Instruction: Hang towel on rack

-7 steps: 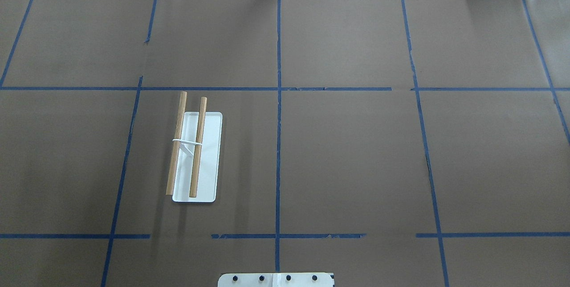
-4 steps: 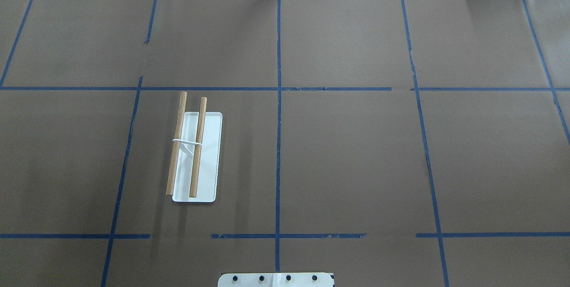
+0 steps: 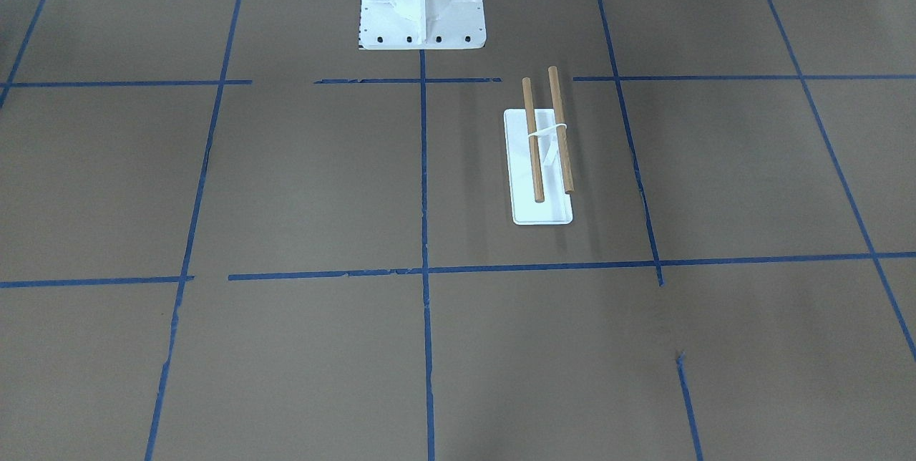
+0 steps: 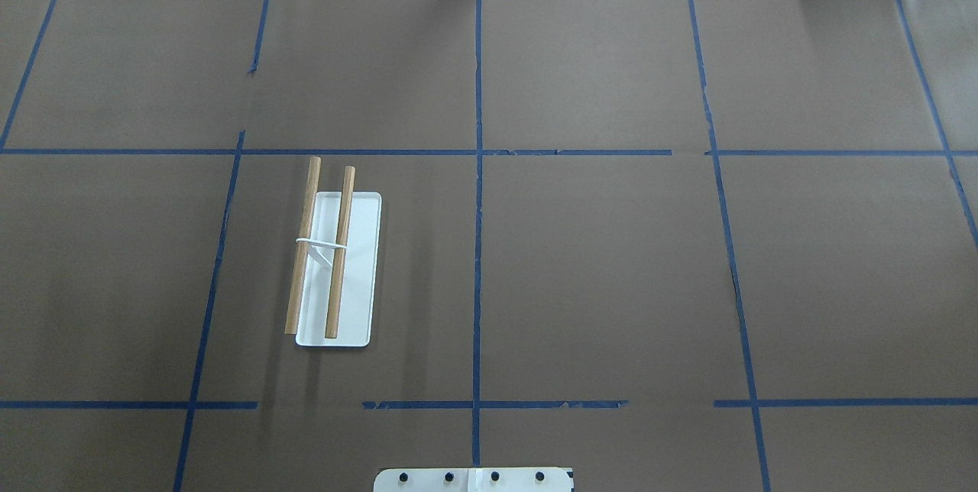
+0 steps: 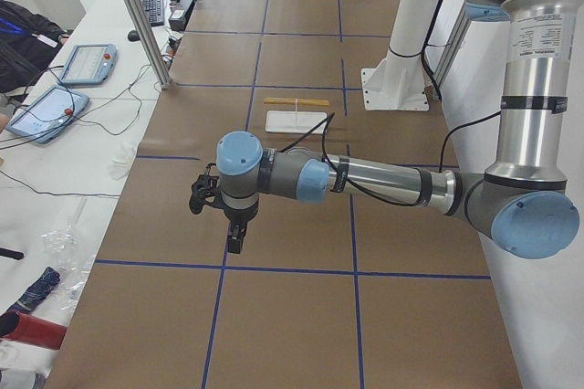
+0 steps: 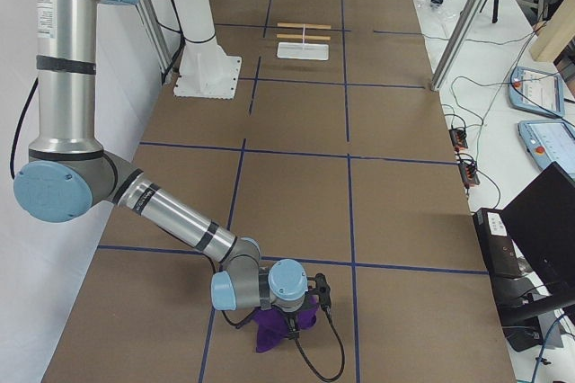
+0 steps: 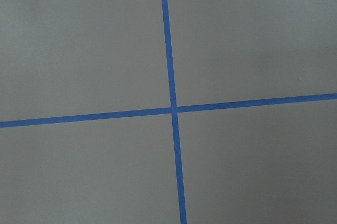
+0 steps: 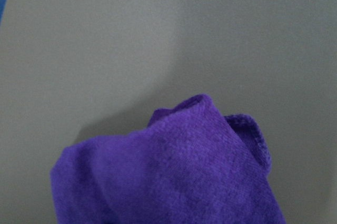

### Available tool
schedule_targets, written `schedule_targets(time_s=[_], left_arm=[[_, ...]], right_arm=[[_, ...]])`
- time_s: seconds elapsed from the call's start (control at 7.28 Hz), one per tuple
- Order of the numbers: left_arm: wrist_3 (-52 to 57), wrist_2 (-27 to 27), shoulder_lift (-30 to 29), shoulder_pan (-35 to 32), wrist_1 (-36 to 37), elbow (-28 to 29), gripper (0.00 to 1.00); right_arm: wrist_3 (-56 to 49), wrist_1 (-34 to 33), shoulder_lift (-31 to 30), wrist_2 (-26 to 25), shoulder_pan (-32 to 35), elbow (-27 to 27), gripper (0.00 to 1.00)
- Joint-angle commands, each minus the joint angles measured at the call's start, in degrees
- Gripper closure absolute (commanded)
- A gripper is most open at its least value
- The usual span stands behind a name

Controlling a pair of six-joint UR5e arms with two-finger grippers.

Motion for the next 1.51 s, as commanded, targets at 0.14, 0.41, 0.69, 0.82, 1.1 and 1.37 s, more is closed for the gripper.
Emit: schedule_targets(time_s=[0.14, 0.41, 0.69, 0.82, 1.1, 1.37], left_arm=[[0.0, 0.0, 0.0, -0.1, 0.0, -0.2, 0.00], [0.0, 0.0, 0.0, 0.0, 0.0, -0.2, 0.00], [-0.1, 0.0, 0.0, -0.1, 0.1, -1.1, 0.00], [-0.1, 0.0, 0.0, -0.1, 0.1, -1.2, 0.00], [0.0, 0.0, 0.0, -0.1, 0.1, -1.9, 0.00], [0.0, 0.0, 0.0, -0.1, -0.6, -2.3, 0.00]], right_arm=[[-0.2, -0.1, 0.0, -0.7, -0.3, 0.1, 0.63], [-0.4, 0.5, -0.2, -0.7, -0.3, 0.2, 1.00], [-0.3, 0.6, -0.1, 0.1, -0.3, 0.9, 1.00], [-0.2, 0.6, -0.1, 0.3, -0.3, 2.8, 1.00], [-0.2, 0.2, 0.4, 2.6, 1.3, 7.6, 1.00], [0.6, 0.1, 1.1, 2.3, 3.3, 15.5, 1.00]])
